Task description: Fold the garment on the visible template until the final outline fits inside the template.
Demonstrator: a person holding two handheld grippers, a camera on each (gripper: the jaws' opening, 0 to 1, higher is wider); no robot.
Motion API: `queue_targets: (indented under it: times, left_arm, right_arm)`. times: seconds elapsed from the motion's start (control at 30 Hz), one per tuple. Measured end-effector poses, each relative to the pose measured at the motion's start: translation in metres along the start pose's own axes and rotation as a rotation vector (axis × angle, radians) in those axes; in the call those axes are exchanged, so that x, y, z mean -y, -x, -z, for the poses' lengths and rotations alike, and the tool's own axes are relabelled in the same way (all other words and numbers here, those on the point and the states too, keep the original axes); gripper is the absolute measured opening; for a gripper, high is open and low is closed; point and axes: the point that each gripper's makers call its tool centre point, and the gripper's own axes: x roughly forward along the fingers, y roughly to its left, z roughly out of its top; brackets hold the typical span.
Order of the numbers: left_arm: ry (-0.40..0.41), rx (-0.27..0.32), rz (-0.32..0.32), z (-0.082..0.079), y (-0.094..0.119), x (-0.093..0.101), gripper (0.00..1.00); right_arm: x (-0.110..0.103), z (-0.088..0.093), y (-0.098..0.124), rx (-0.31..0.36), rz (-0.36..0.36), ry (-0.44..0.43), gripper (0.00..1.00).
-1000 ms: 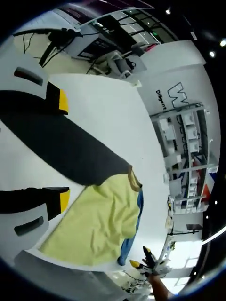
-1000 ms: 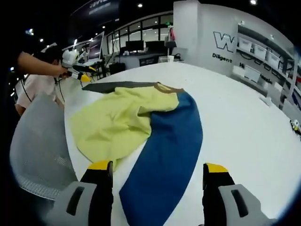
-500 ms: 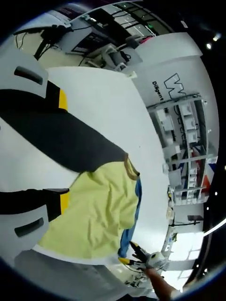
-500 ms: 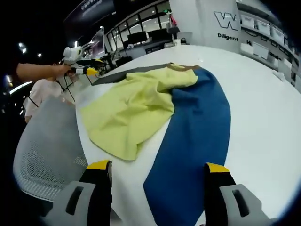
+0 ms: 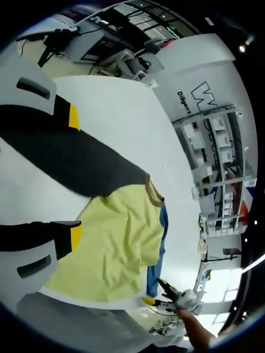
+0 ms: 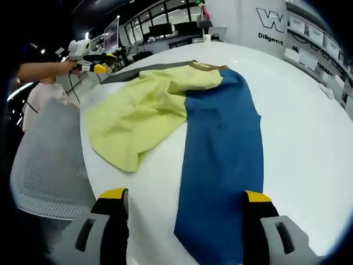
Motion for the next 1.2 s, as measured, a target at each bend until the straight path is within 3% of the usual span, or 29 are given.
queue_targets:
  times: [0.37, 0.6, 0.73, 0.87, 1.0, 1.2]
  left_arm:
    - [0.006, -0.021, -0.011, 0.006, 0.005, 0.003, 0.61]
    - [-0.002, -0.037, -0.005, 0.008, 0.003, 0.007, 0.61]
    - [0.003, -0.034, -0.004, 0.004, 0.000, 0.007, 0.61]
    - [-0.006, -0.027, 0.001, -0.001, -0.002, 0.009, 0.61]
    - [0.000, -0.028, -0.002, 0.000, -0.003, 0.007, 0.61]
    - [0.000, -0.035, 0.006, 0.003, -0.007, 0.007, 0.61]
  right_arm:
    - [0.055, 0.017, 0.007, -0.046, 0.095, 0.011, 0.95]
    - [0.068, 0.023, 0.012, -0.035, 0.119, 0.015, 0.99]
    - [0.076, 0.024, 0.016, -0.023, 0.133, -0.007, 0.99]
    - [0.088, 0.018, 0.036, 0.063, 0.166, -0.050, 0.99]
    - [0.097, 0.038, 0.060, 0.072, 0.186, -0.070, 0.99]
    - [0.088, 0.062, 0.074, 0.064, 0.156, -0.094, 0.96]
